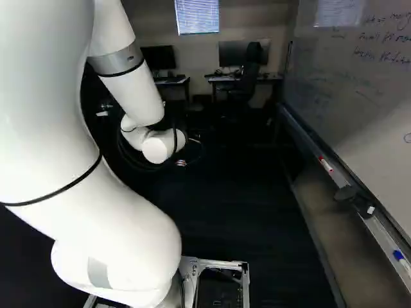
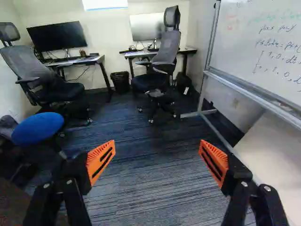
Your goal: Open the door and move inside
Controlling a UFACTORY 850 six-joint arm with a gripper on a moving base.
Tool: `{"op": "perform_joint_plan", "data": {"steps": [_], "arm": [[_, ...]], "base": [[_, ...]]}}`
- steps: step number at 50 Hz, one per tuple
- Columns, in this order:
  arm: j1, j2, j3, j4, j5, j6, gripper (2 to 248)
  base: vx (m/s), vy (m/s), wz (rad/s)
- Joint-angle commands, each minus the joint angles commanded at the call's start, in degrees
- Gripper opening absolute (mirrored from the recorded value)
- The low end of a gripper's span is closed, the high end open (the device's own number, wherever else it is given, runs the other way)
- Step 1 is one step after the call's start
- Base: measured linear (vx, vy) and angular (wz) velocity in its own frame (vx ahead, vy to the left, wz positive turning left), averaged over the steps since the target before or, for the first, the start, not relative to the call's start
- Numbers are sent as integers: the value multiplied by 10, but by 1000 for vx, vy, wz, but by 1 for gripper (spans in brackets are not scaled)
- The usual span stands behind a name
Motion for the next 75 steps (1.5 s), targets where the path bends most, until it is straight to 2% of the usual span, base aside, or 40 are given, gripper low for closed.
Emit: {"op": "perform_joint_plan", "data": {"steps": [75], "arm": [[0, 0, 0, 0, 0, 0, 247]], "base": [[195, 2, -15]]}}
